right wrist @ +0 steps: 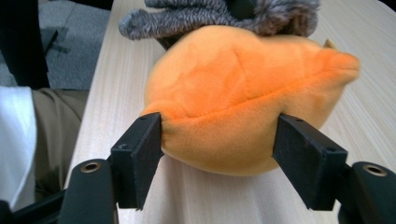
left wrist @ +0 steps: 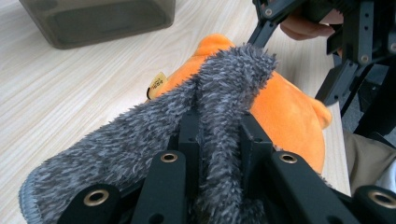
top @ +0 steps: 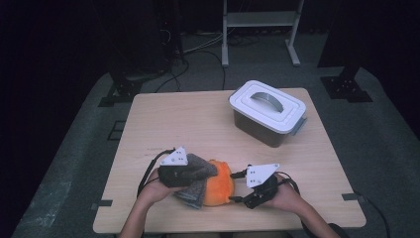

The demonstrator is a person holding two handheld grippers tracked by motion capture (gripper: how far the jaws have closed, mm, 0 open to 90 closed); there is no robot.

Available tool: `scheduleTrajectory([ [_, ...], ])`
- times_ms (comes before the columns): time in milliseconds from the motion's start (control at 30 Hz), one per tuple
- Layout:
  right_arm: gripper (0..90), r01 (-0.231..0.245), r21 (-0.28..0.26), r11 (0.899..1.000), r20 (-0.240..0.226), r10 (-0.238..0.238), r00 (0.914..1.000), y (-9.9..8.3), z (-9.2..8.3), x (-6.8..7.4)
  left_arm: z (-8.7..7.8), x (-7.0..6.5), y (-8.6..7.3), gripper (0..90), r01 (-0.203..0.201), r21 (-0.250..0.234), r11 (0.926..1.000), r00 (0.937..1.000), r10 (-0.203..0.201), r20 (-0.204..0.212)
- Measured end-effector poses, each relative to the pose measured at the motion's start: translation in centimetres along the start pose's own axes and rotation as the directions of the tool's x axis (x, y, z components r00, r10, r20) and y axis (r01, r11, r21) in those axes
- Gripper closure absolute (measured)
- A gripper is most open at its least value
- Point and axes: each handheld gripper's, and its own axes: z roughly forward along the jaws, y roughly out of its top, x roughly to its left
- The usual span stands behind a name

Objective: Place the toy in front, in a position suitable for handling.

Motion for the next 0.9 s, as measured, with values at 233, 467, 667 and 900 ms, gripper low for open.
scheduleTrajectory([
  [233,60.3,-0.024,0.058,0.998,0.049,0.021,0.9986,0.9,0.9,0.5,0.3,-0.1,0.2,74.6,0.016,-0.011,0.9998,0.9995,-0.016,0.028],
  [467,75.4,-0.191,-0.018,0.981,-0.005,0.191,0.9816,1.3,-0.6,-0.6,-1.5,-0.8,1.6,74.6,-0.013,-0.071,0.9974,0.9985,0.017,0.051],
  [667,75.7,-0.313,-0.071,0.947,-0.062,0.309,0.9489,1.8,-1.5,-1.1,-1.2,-2.6,3.0,74.5,-0.081,-0.045,0.9957,0.9904,0.085,0.108],
  [900,56.9,-0.257,-0.069,0.964,-0.037,0.255,0.9663,1.5,-1.3,-1.0,-0.9,-0.9,1.2,74.6,-0.02,-0.015,0.9997,0.9971,0.021,0.073],
])
